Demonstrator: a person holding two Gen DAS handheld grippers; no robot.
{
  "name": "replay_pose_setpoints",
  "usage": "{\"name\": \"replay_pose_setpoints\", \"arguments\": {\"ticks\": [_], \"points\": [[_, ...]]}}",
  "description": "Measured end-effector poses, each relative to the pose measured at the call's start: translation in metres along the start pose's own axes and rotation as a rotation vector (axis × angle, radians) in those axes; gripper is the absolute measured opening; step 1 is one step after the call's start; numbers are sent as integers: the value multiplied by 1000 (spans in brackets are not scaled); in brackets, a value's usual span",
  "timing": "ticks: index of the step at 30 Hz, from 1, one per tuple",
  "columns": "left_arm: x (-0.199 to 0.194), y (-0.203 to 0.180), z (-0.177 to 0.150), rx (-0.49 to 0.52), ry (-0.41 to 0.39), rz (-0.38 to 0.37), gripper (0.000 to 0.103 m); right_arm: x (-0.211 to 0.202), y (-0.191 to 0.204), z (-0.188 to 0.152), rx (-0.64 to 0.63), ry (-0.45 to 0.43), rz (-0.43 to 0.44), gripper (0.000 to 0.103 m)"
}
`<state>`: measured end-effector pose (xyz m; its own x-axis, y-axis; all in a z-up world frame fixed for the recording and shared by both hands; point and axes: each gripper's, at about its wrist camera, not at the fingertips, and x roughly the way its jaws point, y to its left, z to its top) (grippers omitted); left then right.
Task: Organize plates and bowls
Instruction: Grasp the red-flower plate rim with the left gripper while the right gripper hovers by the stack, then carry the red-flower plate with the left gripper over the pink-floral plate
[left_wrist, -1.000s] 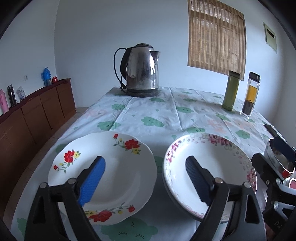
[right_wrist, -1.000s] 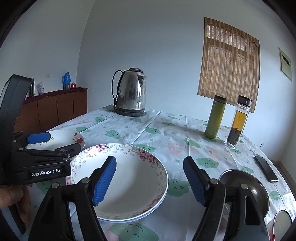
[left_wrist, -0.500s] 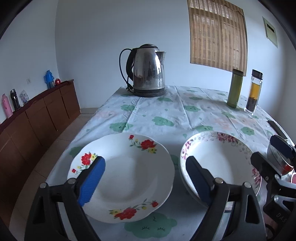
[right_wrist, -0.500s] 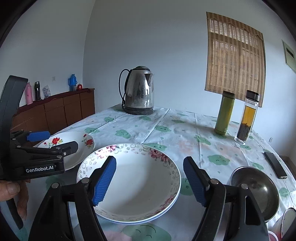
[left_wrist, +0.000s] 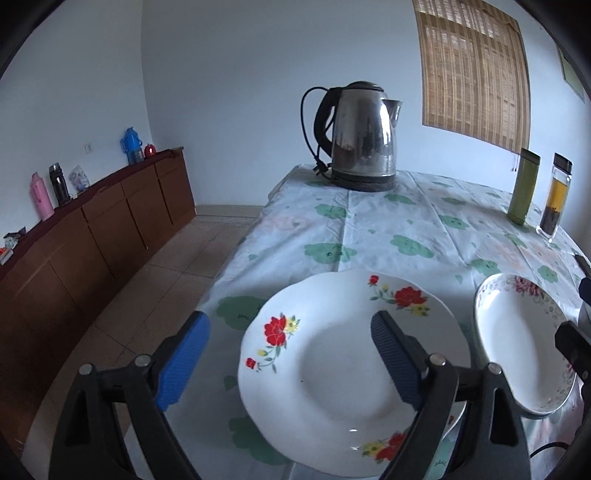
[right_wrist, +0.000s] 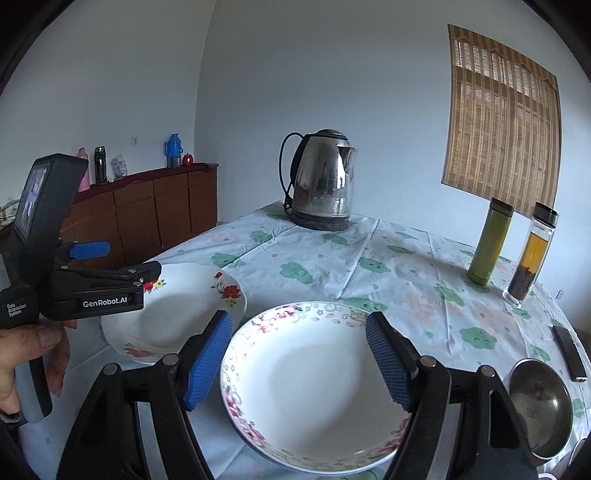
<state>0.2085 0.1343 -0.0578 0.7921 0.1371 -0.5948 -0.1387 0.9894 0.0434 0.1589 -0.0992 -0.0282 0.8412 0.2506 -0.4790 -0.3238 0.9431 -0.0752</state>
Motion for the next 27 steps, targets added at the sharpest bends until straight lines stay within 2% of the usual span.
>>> {"name": "replay_pose_setpoints", "arguments": {"ticks": [2, 4, 8, 11, 12, 18, 20, 27], "points": [[9, 6, -4, -23, 24, -10, 91, 10, 7, 6, -1, 22, 27, 75], [16, 9, -6, -22, 59, 4, 91, 20, 15, 12, -11, 41, 37, 67], [19, 17, -7, -27, 62, 22, 91, 49, 28, 24, -17, 108, 62, 55], [23, 27, -8, -74, 93, -16, 91, 73, 37, 27, -17, 173, 74, 42], [25, 29, -8, -87, 104, -24, 91, 80, 39, 27, -16, 194, 81, 40], [29, 28, -11, -89, 145, -73, 88, 110, 54, 29, -43, 291, 74, 40], [32, 26, -13, -83, 162, -85, 84, 116, 58, 30, -46, 311, 71, 40], [40, 24, -18, -76, 214, -95, 78, 141, 71, 23, -102, 419, 31, 41]]}}
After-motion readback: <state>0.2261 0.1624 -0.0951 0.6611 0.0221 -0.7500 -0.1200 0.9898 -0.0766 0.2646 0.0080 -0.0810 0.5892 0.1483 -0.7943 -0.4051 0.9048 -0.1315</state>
